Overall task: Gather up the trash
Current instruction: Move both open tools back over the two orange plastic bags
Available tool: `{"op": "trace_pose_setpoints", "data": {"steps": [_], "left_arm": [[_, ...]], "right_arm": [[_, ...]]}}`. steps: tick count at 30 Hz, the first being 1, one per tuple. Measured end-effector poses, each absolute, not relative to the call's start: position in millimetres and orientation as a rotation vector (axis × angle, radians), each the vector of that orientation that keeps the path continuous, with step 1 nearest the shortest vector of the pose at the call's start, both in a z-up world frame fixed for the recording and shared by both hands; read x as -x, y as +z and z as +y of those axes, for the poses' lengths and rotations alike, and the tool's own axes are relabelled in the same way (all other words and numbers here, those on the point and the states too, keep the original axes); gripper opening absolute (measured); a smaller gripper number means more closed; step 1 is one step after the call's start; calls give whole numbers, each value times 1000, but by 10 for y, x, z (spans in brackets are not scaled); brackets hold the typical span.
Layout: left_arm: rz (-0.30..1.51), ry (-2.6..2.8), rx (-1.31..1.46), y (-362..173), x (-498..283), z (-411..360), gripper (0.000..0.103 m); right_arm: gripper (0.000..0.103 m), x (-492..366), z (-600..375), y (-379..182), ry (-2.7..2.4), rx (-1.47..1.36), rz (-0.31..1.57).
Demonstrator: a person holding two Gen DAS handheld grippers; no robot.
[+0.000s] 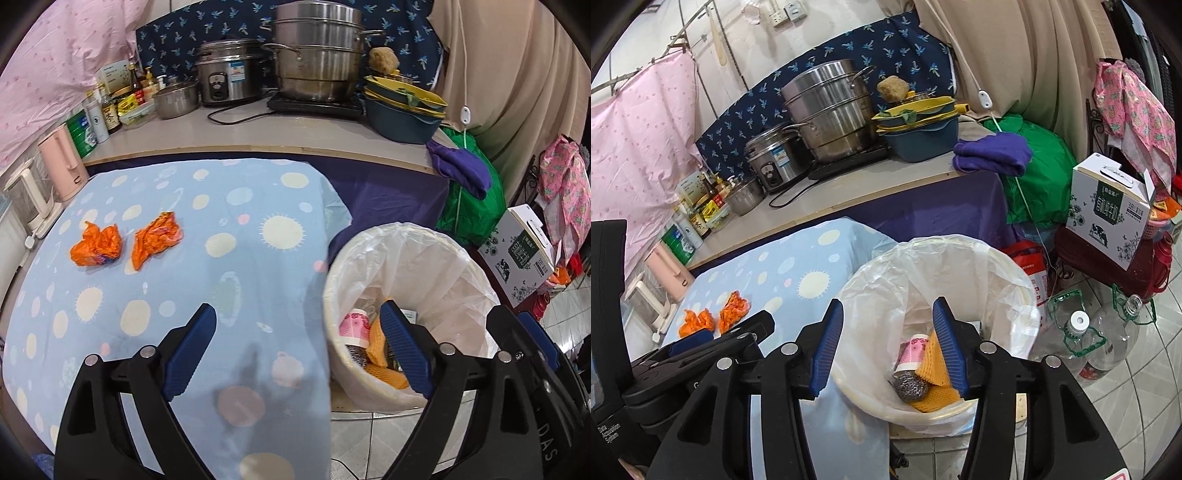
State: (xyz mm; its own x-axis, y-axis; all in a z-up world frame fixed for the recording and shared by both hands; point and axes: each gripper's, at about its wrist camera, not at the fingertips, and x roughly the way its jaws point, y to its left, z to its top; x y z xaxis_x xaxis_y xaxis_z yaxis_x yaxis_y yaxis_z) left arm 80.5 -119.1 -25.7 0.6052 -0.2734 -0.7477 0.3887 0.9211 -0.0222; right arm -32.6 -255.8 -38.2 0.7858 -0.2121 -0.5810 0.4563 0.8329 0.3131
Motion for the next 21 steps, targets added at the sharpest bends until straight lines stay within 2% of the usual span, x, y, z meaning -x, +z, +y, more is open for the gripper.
{"op": "trace_pose_setpoints", "data": {"steps": [9, 21], "left_arm": [[870, -314, -86, -298, -1032, -627, 87], [928, -168, -34, -478, -1507, 255, 87]], "right_arm": [[57, -29, -2070, -335, -300, -387, 595], [57, -700, -1321, -426, -181, -290, 673]]}}
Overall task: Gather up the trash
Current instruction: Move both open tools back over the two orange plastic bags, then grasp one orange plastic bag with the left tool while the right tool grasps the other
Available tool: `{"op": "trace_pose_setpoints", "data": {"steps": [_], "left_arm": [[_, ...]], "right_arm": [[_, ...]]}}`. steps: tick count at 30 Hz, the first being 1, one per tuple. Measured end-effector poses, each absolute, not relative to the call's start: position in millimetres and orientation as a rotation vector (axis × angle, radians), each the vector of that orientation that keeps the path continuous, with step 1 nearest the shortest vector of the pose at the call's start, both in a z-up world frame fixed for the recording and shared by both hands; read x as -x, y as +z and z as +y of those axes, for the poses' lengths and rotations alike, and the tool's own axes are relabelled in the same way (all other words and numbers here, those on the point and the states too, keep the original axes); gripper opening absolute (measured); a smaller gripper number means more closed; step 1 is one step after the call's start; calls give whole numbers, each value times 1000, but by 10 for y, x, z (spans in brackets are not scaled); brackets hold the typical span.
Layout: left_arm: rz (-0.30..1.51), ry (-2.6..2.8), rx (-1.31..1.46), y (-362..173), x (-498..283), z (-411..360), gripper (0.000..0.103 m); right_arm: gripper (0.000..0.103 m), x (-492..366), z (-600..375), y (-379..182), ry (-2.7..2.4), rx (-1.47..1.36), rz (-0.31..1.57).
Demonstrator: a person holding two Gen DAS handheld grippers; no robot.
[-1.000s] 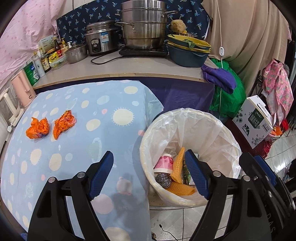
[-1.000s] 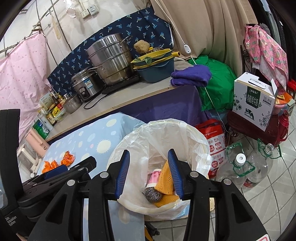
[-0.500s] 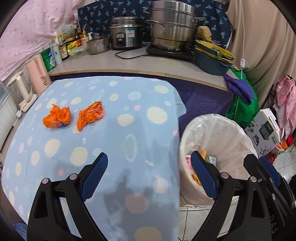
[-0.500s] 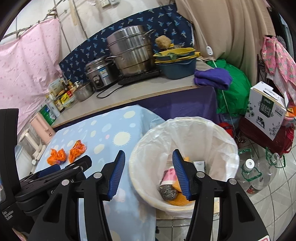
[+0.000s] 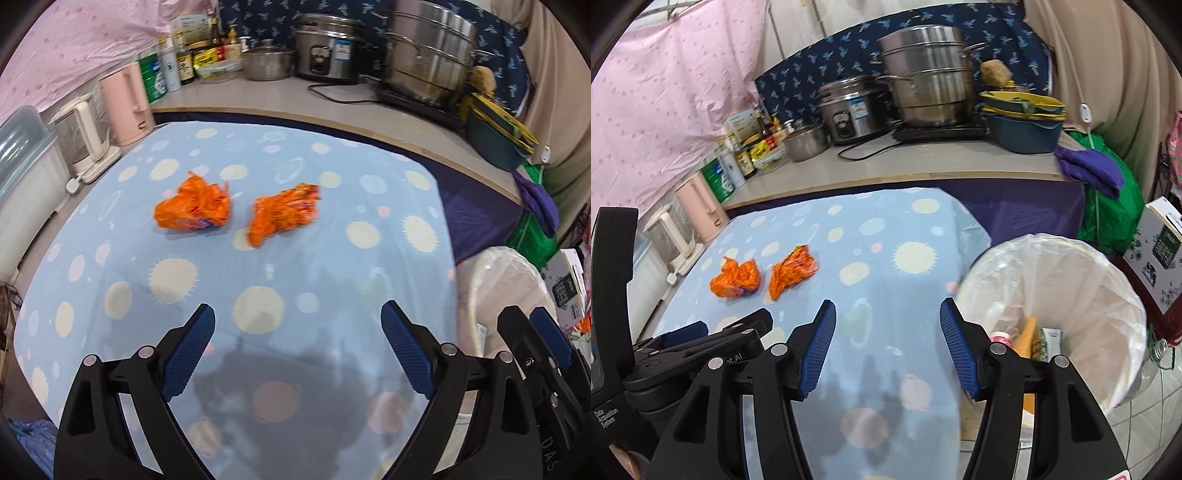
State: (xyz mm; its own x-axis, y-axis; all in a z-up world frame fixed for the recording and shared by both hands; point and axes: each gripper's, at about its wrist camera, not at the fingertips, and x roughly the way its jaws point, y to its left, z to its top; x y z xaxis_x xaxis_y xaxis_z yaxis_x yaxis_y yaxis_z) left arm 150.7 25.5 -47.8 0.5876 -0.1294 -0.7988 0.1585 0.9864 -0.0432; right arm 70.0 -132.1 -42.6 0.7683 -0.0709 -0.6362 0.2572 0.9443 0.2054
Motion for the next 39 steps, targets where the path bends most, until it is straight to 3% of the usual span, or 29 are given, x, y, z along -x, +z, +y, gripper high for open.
{"op": "trace_pose_setpoints", "data": {"steps": [16, 39], "left_arm": [[983, -14, 58, -827, -2444, 1183, 87], [1034, -54, 106, -1209, -3239, 1200, 87]], "right_arm": [[57, -1861, -648, -776, -67, -227, 769], [57, -2851, -407, -1290, -22, -229, 862]]}}
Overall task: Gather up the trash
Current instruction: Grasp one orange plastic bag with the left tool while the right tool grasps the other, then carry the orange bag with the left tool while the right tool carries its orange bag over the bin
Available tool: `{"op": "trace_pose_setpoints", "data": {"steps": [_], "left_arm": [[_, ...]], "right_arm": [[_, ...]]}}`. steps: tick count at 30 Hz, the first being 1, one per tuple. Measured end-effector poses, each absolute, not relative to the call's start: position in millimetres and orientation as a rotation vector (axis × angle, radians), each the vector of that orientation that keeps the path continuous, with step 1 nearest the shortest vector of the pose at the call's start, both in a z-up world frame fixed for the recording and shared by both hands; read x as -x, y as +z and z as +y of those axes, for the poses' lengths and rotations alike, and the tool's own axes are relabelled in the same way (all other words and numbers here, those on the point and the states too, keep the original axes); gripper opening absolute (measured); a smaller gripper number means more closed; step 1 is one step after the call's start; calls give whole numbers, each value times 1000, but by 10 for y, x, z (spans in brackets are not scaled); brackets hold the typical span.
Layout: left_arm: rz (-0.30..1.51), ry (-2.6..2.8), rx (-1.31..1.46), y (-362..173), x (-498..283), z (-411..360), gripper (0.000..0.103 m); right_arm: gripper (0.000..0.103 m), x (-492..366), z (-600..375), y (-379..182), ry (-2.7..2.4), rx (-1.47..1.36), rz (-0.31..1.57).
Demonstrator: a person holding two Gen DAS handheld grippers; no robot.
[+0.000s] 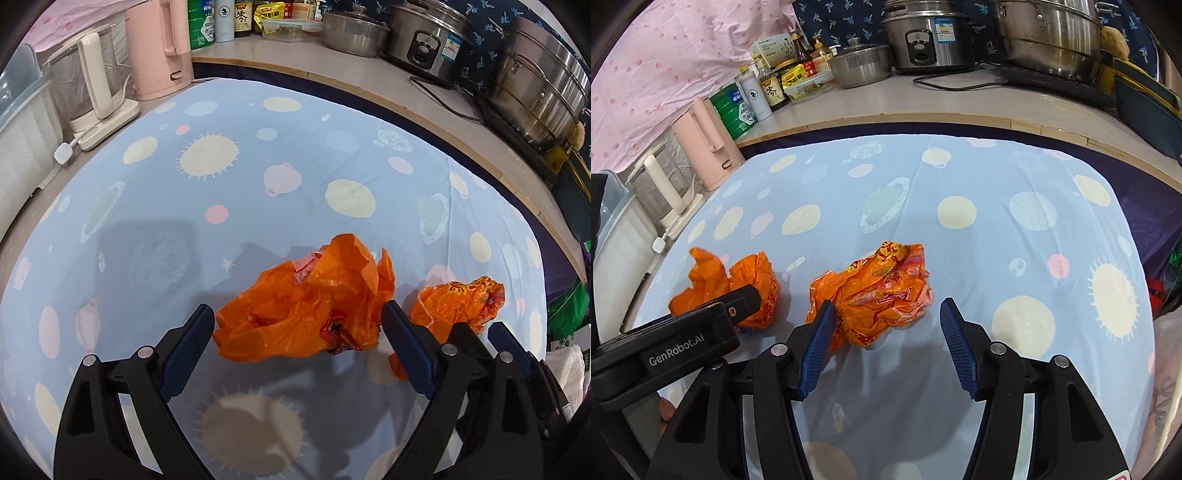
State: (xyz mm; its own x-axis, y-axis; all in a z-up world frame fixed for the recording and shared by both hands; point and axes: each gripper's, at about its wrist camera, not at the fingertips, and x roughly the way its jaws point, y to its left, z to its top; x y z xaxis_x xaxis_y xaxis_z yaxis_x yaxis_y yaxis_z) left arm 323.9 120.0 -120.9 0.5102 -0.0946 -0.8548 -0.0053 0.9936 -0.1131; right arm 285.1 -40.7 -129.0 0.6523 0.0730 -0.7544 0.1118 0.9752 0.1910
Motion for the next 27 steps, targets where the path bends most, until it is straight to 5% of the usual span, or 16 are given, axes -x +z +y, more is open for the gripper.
{"op": "trace_pose_setpoints", "data": {"steps": [20, 27], "left_arm": [[1086, -83, 130, -1283, -3202, 1161, 44], [1058, -100, 124, -1092, -2984, 1104, 40]], "right_arm": [[43, -2757, -411, -1216, 4, -231, 829], [43, -2495, -526, -1037, -13, -254, 796]]}}
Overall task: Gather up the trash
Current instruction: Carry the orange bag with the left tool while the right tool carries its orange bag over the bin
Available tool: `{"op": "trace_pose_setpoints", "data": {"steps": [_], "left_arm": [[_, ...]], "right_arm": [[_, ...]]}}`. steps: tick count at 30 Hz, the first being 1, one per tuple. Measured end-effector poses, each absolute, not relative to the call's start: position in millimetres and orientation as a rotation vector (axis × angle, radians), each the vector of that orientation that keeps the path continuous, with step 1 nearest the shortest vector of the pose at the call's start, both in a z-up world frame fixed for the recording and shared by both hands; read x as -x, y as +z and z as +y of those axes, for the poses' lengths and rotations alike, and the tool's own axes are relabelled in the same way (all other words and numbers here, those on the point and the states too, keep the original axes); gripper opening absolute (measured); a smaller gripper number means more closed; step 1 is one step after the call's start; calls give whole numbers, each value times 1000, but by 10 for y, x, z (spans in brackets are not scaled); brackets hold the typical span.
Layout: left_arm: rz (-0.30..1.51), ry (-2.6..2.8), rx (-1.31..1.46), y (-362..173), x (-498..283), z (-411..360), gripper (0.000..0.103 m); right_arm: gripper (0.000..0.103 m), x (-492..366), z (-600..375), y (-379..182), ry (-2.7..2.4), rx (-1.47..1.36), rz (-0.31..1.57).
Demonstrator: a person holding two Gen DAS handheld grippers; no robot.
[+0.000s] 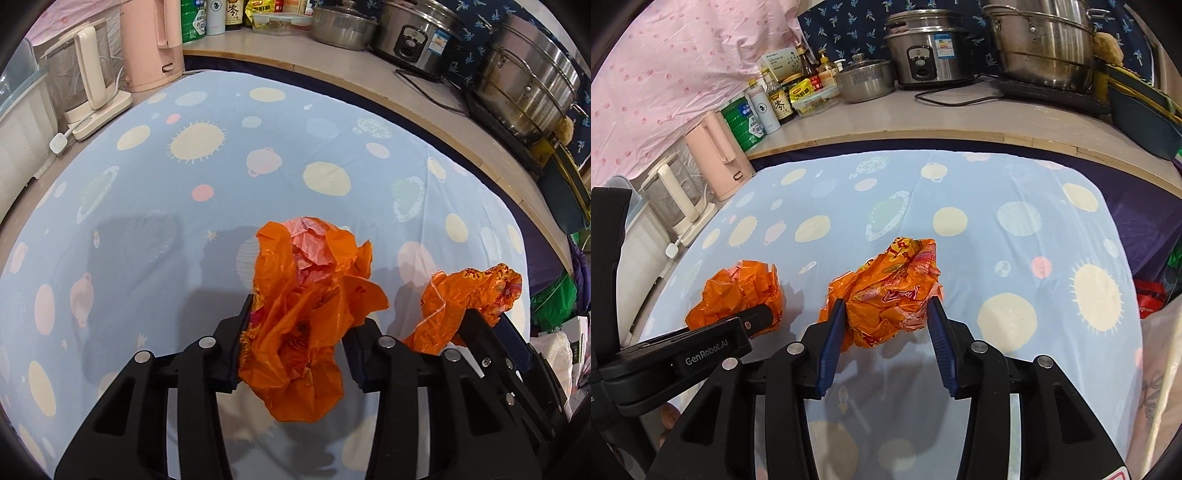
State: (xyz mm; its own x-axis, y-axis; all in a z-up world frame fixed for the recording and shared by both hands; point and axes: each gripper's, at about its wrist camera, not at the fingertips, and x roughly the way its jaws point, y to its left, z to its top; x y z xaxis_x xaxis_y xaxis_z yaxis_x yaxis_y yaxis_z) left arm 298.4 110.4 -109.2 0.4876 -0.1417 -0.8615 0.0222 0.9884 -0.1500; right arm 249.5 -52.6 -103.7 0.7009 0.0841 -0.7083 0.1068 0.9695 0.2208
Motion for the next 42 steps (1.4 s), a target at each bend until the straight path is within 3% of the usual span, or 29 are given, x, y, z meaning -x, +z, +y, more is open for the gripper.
{"op": "trace_pose_setpoints", "data": {"steps": [23, 42], "left_arm": [[920, -230, 15, -255, -1710, 361, 40], [863, -397, -128, 22, -887, -759, 40]], "right_arm": [[43, -964, -1231, -253, -122, -320, 614], [43, 92, -2184, -75, -279, -394, 531]]}}
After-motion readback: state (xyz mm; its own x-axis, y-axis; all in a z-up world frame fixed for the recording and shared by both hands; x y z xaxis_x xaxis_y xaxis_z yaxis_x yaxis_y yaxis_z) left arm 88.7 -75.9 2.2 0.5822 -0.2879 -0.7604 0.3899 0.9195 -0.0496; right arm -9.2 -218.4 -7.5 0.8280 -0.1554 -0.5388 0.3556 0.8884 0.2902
